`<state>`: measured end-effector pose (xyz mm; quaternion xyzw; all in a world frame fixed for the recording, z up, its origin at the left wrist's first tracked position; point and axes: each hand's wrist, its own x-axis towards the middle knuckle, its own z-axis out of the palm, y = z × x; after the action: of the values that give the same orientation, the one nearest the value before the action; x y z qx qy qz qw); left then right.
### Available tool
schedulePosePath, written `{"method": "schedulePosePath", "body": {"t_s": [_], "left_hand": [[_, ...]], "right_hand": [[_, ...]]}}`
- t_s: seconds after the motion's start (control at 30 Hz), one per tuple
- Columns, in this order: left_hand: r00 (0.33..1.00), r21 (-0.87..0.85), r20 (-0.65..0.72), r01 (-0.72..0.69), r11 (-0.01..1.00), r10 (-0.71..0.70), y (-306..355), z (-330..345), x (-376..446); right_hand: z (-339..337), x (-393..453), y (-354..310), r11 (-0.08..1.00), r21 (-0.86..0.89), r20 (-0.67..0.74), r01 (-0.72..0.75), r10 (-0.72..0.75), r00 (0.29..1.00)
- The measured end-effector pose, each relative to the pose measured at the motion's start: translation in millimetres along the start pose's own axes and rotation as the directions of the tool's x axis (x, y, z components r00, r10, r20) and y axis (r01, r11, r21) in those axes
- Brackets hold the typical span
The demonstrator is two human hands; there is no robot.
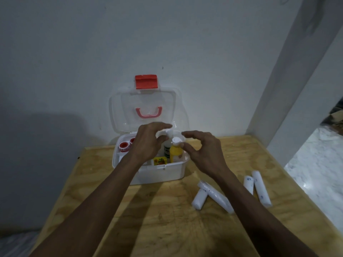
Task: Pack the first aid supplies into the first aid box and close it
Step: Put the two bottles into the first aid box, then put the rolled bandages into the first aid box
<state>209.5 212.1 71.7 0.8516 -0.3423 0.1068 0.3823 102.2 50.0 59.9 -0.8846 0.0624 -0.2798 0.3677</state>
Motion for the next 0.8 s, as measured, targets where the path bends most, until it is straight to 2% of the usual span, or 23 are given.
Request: {"method": "schedulePosePath", "body": {"t_s": [0.13, 0.2, 0.3, 0.4, 0.57, 0.67, 0.8], "left_hand": [[0.972, -0.031, -0.236, 0.016, 0.999, -0.023, 22, -7, -19], [0.954, -0.071, -0.299, -0.004, 0.997, -0.018, 38, -7, -37], [0.968, -0.124, -0.248, 0.013, 0.992, -0.043, 58, 5, -72], [0.984, -0.113, -0.13, 0.107, 0.988, -0.121, 69, 29, -107], [0.98, -0.035, 0.004, 0.197, 0.98, -0.197, 74, 71, -146], [0.972, -0.022, -0.001, 0.234, 0.972, -0.234, 81, 86, -159], [0.963, 0.079, -0.034, 0.27, 0.96, -0.268, 89, 93, -166]], "right_hand": [[-27, -18, 2, 0.998, 0.01, -0.09, -0.069, 0.069, 0.994], [-40, -38, 6, 0.995, -0.029, -0.102, -0.093, 0.09, 0.991], [-48, -76, 18, 0.981, -0.151, -0.07, -0.121, 0.112, 0.991], [-47, -108, 26, 0.946, -0.284, -0.033, -0.154, 0.151, 0.988], [-40, -135, 32, 0.877, -0.459, -0.092, -0.146, 0.117, 0.989], [-38, -142, 35, 0.855, -0.489, -0.104, -0.17, 0.136, 0.985], [-36, -148, 39, 0.858, -0.478, -0.121, -0.189, 0.149, 0.981]]}}
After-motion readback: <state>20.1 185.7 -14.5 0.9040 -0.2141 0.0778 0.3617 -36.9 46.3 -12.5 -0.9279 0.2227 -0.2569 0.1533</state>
